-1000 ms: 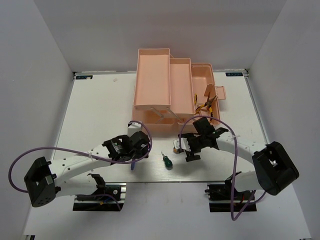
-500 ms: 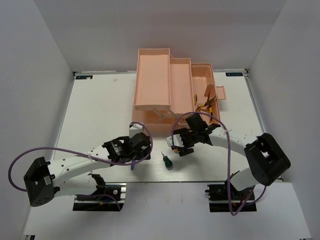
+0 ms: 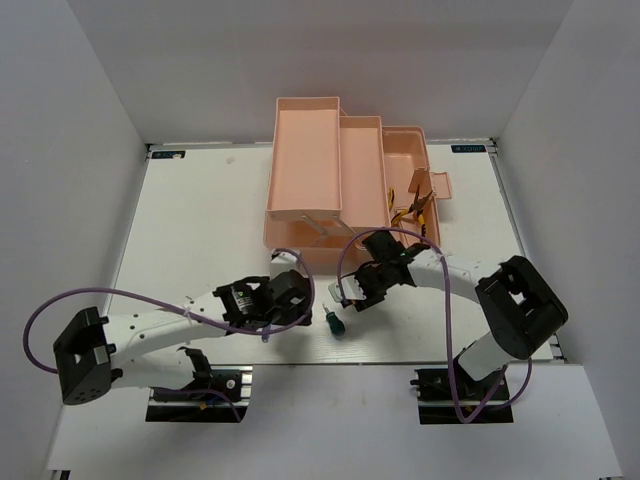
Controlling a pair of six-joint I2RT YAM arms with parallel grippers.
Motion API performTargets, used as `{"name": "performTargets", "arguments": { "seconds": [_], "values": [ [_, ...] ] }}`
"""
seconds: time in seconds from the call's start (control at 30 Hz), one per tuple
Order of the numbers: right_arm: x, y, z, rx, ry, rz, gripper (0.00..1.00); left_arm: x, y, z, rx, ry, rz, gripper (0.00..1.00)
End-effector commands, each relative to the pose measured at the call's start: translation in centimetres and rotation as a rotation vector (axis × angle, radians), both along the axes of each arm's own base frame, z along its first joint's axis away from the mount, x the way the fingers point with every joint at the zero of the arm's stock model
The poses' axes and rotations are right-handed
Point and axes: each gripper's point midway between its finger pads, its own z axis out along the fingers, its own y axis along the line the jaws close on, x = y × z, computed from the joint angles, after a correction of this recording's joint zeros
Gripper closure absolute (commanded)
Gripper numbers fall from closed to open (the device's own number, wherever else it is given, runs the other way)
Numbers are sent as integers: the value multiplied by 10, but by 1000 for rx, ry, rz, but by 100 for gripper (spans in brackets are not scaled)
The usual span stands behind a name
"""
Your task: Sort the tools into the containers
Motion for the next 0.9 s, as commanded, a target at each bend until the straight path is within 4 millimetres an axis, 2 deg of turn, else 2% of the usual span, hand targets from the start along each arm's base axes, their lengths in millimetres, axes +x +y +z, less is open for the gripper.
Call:
{"name": "performTargets", "arguments": {
  "seconds": [0.0, 0.07, 0.1, 0.2, 0.23, 0.33, 0.37, 0.4, 0.43, 0.47, 0.53, 0.57, 0.77, 0.87],
  "values": [
    [-16, -7, -2, -49, 68, 50, 52, -3, -35, 18, -87, -4, -63, 25],
    [-23, -12, -3, -67, 91, 53, 57, -4, -49, 23, -107, -7, -94, 25],
    [-25, -15, -5, -77, 102, 53, 59, -8, -51, 15, -83, 6, -106, 25],
    [-40, -25, -6, -103, 145, 58, 66, -9, -64, 15, -85, 5, -126, 24],
    [-42, -28, -5, -107, 152, 56, 71, -9, -64, 8, -69, 20, -117, 24],
    [-55, -38, -2, -124, 197, 18, 83, -8, -73, 7, -96, 19, -98, 24],
    [-55, -38, 3, -111, 188, 8, 92, -6, -75, 5, -98, 15, -84, 24],
    [-60, -44, 0, -124, 199, -7, 98, -10, -74, 2, -95, 22, -86, 22],
    [-60, -47, 1, -132, 210, -47, 100, -10, -75, -1, -98, 36, -66, 22],
    [-59, -46, 10, -104, 185, -60, 100, -8, -76, -4, -98, 34, -53, 22],
    [-55, -50, 13, -109, 204, -187, 100, -11, -79, -6, -105, 44, -45, 22],
    [-49, -49, 24, -74, 171, -215, 100, -10, -82, -5, -125, 47, -30, 22],
    [-18, -62, 51, 4, 93, -529, 100, -10, -94, -12, -179, 63, 8, 22],
    [-9, -69, 67, 30, 76, -623, 100, -8, -101, -8, -216, 62, 22, 22]
  ]
}}
